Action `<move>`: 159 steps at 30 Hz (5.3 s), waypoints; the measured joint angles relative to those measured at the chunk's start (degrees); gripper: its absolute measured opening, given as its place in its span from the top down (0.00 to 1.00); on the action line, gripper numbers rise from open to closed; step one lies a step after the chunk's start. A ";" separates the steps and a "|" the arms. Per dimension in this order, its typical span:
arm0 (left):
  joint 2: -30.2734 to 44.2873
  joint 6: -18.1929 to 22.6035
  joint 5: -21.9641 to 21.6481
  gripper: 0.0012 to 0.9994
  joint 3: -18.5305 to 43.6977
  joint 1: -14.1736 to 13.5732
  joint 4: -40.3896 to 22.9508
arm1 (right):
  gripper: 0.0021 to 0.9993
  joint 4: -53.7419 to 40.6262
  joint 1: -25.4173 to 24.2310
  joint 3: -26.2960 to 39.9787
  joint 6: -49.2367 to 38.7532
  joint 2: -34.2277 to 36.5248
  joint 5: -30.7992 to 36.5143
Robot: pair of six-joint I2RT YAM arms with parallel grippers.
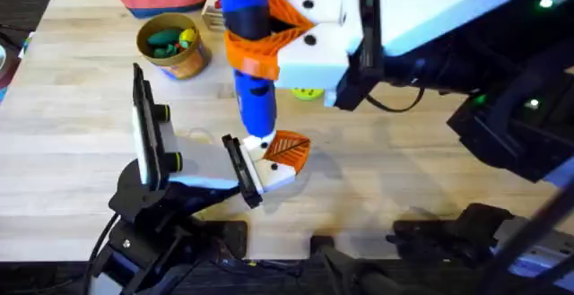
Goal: Pick up the gripper from the table and insert it into the empty holder that is missing its gripper. Then pick up a screw, insert it into the mounting hole, and use the screwdriver to tighten it. Finally, clean up the table by picking up the vegetable and placing it into the bucket.
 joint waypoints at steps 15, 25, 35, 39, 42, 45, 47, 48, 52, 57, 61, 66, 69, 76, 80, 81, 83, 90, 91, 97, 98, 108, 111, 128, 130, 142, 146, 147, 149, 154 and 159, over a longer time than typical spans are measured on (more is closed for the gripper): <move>0.00 0.00 0.00 0.99 0.00 0.01 0.00 | 0.99 1.56 -5.84 -0.03 -0.77 -3.67 -0.49; 0.00 0.00 -0.01 0.99 0.00 0.02 0.00 | 0.99 -17.86 -22.61 -0.03 -24.70 -0.72 15.93; 0.00 0.00 0.00 0.99 0.00 0.00 0.00 | 0.99 -18.19 -29.72 -0.03 -60.78 15.50 45.38; 0.00 0.00 -0.01 0.99 0.00 0.00 0.00 | 0.99 -17.53 -29.75 -0.03 -71.55 23.72 50.85; 0.00 0.00 0.00 0.99 0.00 0.00 0.00 | 0.99 -16.12 -29.75 -0.03 -76.39 28.84 52.91; 0.00 0.00 0.00 0.99 0.00 0.02 0.00 | 1.00 -15.40 -29.75 -0.03 -79.16 32.00 53.89; 0.00 0.00 0.00 0.99 0.00 0.01 0.00 | 1.00 -15.40 -29.68 -0.03 -80.29 33.51 54.45; 0.00 0.00 0.00 0.99 0.00 0.00 0.00 | 1.00 -15.69 -29.62 -0.03 -80.54 34.10 54.67; 0.00 0.00 0.00 0.99 0.00 0.02 0.00 | 1.00 -19.50 -29.44 0.20 -79.89 35.06 54.63; 0.00 0.00 0.00 0.99 0.00 0.00 0.00 | 0.53 -21.79 -29.42 0.73 -73.76 34.35 53.75; 0.00 0.00 -0.01 0.99 0.00 0.02 0.00 | 0.03 -21.21 -29.65 2.01 -68.87 33.83 53.85; 0.00 0.00 -0.02 0.99 0.00 0.01 0.00 | 0.01 -23.08 -29.17 2.14 -63.09 33.10 53.86; 0.00 0.32 -0.04 0.92 0.00 0.00 0.01 | 0.01 -25.28 -28.03 2.00 -58.96 31.73 53.46; 0.00 0.06 -0.04 0.02 0.00 0.02 0.00 | 0.01 -31.59 -25.51 0.96 -43.21 22.44 50.72; 0.00 0.15 -0.53 0.01 0.00 0.01 0.03 | 0.01 -35.16 -25.52 0.96 -33.98 14.62 45.95; 0.00 0.15 -1.30 0.01 0.00 0.00 0.13 | 0.01 -35.72 -25.51 0.96 -32.29 13.10 44.38; 0.00 0.12 -3.44 0.01 0.00 0.00 0.54 | 0.01 -36.34 -25.51 0.96 -29.74 10.65 41.07; 0.12 -4.94 -18.79 0.01 5.65 0.01 -8.68 | 0.01 -36.74 -25.51 0.96 -25.58 7.83 34.69; 0.49 -5.76 -21.61 0.01 8.41 0.00 -13.09 | 0.01 -36.74 -25.51 0.96 -25.02 7.78 34.29; 11.52 -11.85 -36.93 0.01 29.84 0.02 -38.08 | 0.01 -36.80 -25.51 0.96 -23.30 7.69 33.36; 14.38 -12.44 -38.32 0.01 33.23 0.02 -41.21 | 0.01 -36.79 -25.51 0.96 -23.13 7.69 33.25; 36.04 -14.71 -41.63 0.01 51.99 0.13 -50.36 | 0.01 -36.79 -25.51 0.96 -22.88 7.69 32.81; 39.08 -18.62 -42.24 0.01 52.02 2.36 -53.94 | 0.01 -36.81 -25.51 0.96 -22.88 7.69 32.80; 62.32 -36.78 -40.06 0.01 52.02 38.77 -67.28 | 0.01 -36.81 -25.51 0.96 -22.84 7.71 32.81; 64.33 -37.41 -40.09 0.01 52.01 38.81 -65.74 | 0.01 -36.81 -25.51 0.96 -22.82 7.69 32.81; 73.64 -50.95 -40.07 0.01 41.95 38.81 -53.67 | 0.01 -36.72 -25.51 0.96 -22.67 7.69 32.81; 74.89 -53.03 -39.81 0.31 39.68 38.83 -50.75 | 0.01 -36.71 -25.51 0.96 -22.67 7.69 32.81; 74.95 -53.39 -39.60 0.45 39.67 38.84 -50.26 | 0.01 -36.72 -25.51 0.96 -22.67 7.71 32.81; 74.94 -53.78 -39.64 0.77 39.67 38.81 -49.77 | 0.01 -36.70 -25.51 0.96 -22.67 7.69 32.81; 74.84 -53.78 -39.52 0.98 39.91 38.81 -50.02 | 0.01 -36.68 -25.51 0.96 -22.67 7.69 32.81; 75.38 -52.01 -38.08 0.98 44.61 38.81 -61.03 | 0.01 -36.67 -25.51 0.96 -22.67 7.69 32.81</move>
